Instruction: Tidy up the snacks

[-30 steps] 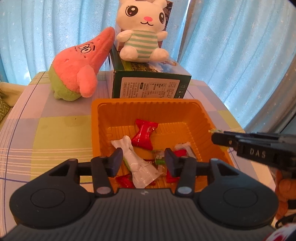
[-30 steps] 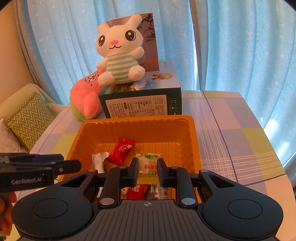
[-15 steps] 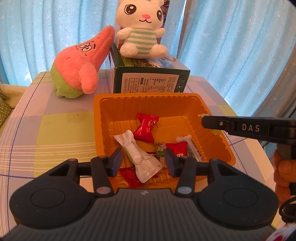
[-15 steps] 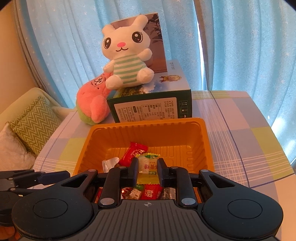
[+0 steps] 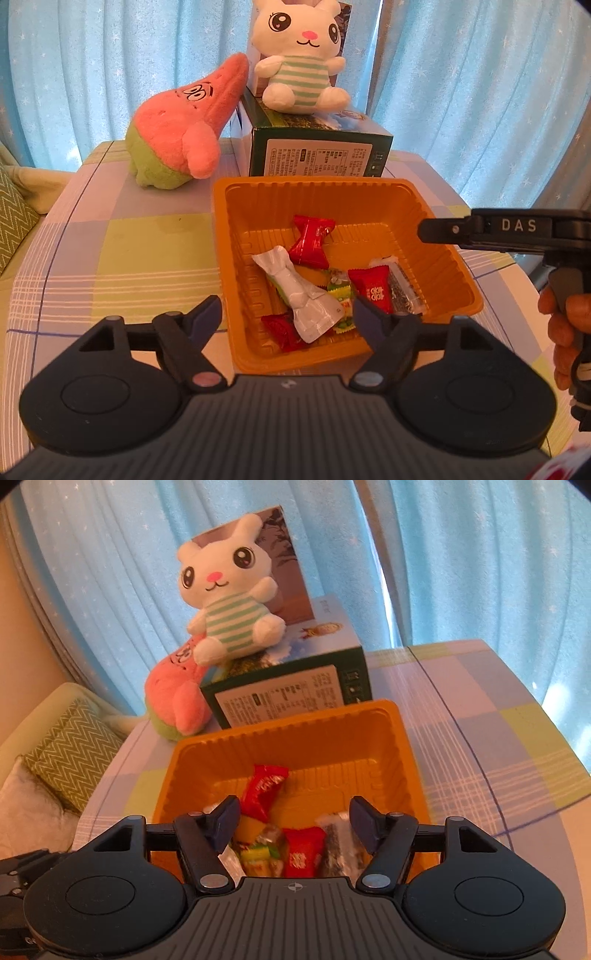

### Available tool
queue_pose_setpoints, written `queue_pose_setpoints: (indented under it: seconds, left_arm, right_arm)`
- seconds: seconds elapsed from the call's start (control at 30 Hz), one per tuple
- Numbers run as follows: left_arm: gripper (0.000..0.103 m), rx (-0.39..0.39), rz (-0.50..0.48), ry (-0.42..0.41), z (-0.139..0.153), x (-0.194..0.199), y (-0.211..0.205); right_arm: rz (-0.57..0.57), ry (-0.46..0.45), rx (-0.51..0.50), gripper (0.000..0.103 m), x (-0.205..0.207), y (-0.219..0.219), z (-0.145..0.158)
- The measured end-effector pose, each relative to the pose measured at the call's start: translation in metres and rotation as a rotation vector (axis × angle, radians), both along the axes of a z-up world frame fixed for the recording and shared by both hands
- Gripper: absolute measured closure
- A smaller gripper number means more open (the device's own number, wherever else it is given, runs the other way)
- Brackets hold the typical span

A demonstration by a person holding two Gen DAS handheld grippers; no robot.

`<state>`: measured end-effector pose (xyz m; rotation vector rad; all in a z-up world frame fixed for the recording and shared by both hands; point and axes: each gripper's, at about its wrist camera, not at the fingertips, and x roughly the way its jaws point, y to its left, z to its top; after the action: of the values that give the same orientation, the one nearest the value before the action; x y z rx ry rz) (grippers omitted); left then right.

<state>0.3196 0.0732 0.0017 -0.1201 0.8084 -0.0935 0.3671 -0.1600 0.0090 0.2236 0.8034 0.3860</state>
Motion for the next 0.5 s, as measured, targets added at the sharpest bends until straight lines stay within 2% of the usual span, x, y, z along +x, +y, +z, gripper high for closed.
queue_pose_setpoints:
  seconds: [0.23, 0.5]
  left_arm:
    - [0.014, 0.012, 0.029, 0.005, 0.002, -0.020, -0.005]
    - [0.005, 0.031, 0.074, -0.018, 0.023, -0.051, -0.012]
  right_arm:
    - [-0.013, 0.029, -0.052, 0.037, -0.023, -0.014, -0.004]
    - [-0.030, 0.052, -0.085, 0.037, -0.057, -0.030, 0.009]
